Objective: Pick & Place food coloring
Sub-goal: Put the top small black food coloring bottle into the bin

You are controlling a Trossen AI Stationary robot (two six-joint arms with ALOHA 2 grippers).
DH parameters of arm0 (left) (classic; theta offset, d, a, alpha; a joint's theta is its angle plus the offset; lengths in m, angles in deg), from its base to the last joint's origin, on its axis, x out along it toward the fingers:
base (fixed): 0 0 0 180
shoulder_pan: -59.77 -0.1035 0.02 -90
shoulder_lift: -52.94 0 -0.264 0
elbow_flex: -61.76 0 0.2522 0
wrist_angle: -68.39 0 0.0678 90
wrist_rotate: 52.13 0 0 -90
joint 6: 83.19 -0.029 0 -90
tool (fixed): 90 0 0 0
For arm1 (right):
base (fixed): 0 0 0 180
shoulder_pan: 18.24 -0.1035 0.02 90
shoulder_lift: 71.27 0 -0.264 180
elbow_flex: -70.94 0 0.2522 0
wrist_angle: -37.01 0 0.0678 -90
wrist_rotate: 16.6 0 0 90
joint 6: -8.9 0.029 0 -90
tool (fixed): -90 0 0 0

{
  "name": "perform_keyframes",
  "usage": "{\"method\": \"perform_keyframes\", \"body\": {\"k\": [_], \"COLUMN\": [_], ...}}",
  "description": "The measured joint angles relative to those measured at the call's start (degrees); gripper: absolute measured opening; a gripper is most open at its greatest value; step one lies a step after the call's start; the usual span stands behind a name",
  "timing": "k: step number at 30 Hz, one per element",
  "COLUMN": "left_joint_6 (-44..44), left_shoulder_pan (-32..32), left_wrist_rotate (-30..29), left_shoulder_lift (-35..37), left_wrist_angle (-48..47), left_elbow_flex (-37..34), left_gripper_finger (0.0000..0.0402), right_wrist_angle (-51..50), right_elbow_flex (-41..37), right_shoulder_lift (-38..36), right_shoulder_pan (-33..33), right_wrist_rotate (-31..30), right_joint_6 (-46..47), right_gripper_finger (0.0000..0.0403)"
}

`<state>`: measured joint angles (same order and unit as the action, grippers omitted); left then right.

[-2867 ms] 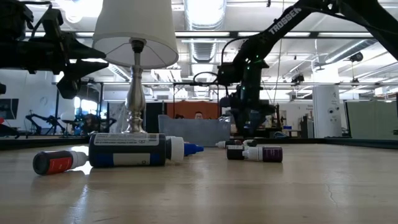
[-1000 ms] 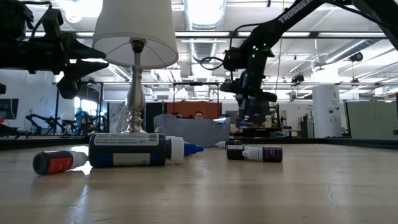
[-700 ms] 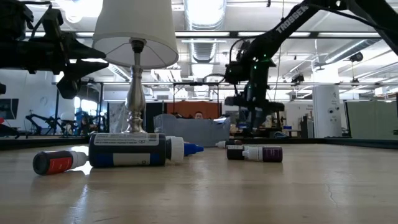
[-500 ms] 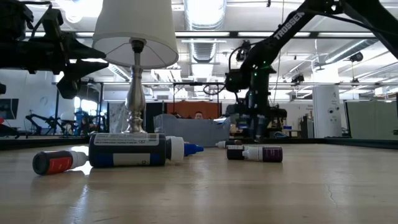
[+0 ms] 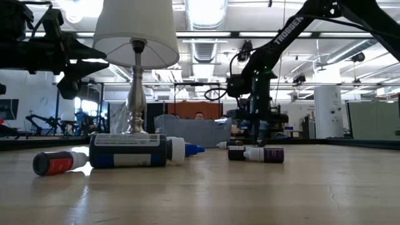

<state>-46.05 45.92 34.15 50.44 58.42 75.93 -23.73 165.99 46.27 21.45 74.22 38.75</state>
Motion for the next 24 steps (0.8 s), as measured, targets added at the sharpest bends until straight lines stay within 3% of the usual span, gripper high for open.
{"method": "perform_keyframes", "body": {"k": [24], "left_joint_6": [-0.01], "left_shoulder_pan": [-0.01], "left_wrist_rotate": [0.0], "left_shoulder_lift": [-0.01], "left_wrist_angle": [-0.02], "left_elbow_flex": [0.01], "left_gripper_finger": [0.0085], "right_wrist_angle": [0.96], "right_elbow_flex": [0.0], "right_shoulder_lift": [0.28], "right_shoulder_pan": [2.29], "right_wrist_rotate": [2.43], "right_joint_6": [-1.84], "right_gripper_finger": [0.0125]}}
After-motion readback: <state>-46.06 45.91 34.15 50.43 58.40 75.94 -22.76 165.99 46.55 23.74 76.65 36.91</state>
